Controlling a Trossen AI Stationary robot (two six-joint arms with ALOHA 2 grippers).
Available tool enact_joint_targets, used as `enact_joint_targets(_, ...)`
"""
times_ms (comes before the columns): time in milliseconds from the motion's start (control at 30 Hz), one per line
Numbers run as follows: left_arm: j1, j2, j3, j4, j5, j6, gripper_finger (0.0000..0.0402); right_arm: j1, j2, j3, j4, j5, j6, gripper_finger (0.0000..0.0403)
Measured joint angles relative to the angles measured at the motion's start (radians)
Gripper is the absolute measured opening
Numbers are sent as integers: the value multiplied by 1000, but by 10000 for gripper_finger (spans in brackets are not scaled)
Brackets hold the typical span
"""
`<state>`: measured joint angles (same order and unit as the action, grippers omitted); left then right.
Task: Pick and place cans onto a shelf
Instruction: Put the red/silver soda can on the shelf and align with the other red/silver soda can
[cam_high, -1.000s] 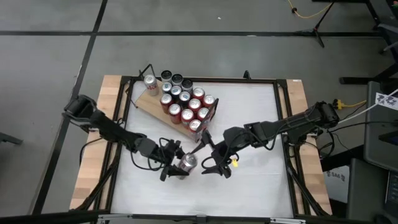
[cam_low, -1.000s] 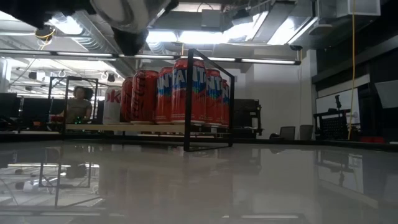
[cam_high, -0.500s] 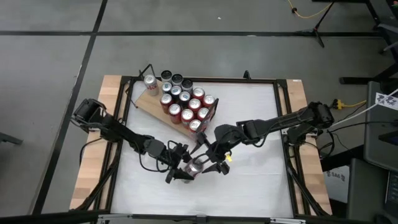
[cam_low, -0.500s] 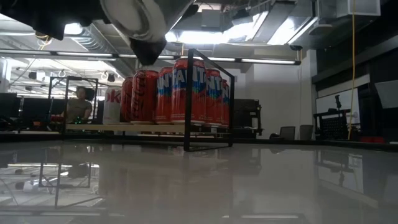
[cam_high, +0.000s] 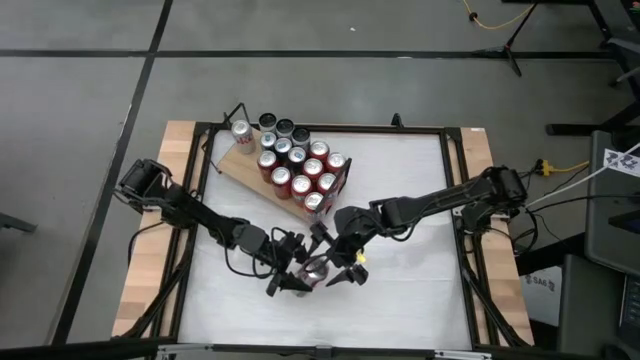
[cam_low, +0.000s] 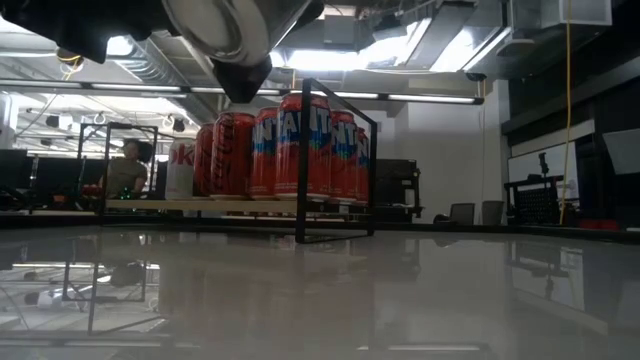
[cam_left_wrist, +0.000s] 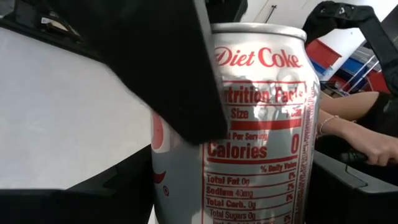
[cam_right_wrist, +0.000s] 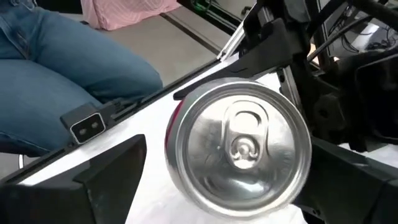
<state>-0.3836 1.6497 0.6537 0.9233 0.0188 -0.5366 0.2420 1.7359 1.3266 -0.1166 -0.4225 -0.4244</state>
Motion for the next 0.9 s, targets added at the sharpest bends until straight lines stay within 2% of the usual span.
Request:
enact_joint_targets(300,10,-1,0,-1,0,0,293,0,3,0,6,4,-1,384)
enact_joint_targets(633,14,-1,0,-9,0,1,293,0,3,0,9,28,-18,283)
enact_joint_targets(900,14,-2,0,-18,-16,12,293,0,3,0,5,29,-11,286)
